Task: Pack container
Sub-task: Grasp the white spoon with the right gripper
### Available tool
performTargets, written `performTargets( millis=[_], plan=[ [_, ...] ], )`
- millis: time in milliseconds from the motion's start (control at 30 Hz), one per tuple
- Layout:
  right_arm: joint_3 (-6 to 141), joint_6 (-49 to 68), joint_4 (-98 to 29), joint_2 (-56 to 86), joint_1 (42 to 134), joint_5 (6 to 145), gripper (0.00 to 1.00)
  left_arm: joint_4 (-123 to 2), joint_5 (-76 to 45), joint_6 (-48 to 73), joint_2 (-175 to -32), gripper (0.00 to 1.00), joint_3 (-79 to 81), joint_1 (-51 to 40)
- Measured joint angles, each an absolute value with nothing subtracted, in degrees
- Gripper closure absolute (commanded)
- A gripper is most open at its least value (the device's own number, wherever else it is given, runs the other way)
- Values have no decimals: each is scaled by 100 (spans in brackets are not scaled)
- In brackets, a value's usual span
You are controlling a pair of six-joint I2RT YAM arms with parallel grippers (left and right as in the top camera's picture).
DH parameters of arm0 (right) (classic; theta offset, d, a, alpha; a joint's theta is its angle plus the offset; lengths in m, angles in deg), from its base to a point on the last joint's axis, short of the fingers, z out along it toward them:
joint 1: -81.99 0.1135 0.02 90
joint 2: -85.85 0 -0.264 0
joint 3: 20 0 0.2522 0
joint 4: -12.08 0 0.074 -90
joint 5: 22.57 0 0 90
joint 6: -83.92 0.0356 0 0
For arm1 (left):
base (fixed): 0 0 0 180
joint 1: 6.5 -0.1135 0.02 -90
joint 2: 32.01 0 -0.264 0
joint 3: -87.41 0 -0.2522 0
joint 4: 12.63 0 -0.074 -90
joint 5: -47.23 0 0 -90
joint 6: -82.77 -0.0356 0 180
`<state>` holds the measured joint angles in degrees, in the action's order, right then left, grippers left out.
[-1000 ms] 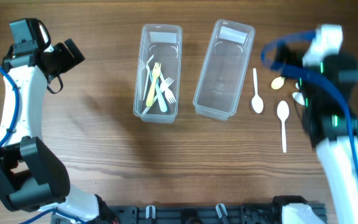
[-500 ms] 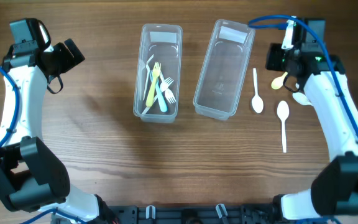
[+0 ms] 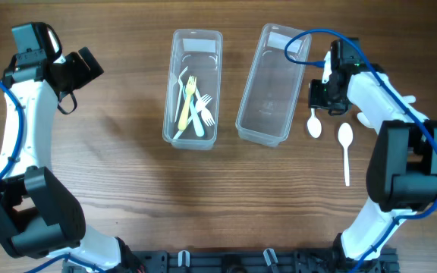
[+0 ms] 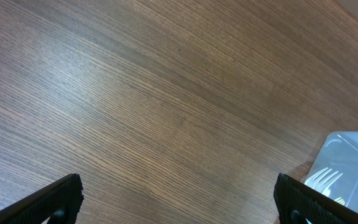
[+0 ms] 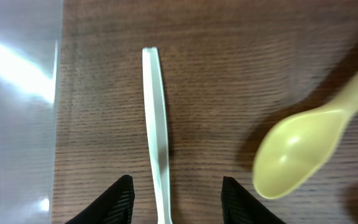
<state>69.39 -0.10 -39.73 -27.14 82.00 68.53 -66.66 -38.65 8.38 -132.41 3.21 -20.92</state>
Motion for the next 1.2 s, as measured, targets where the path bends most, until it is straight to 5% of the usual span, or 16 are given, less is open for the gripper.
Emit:
performTargets(
  millis=[1200],
  plan=[
    [6918, -10, -3964, -2871, 7942, 7216, 63, -6666, -3865, 841, -13241, 0, 321, -2092]
  ],
)
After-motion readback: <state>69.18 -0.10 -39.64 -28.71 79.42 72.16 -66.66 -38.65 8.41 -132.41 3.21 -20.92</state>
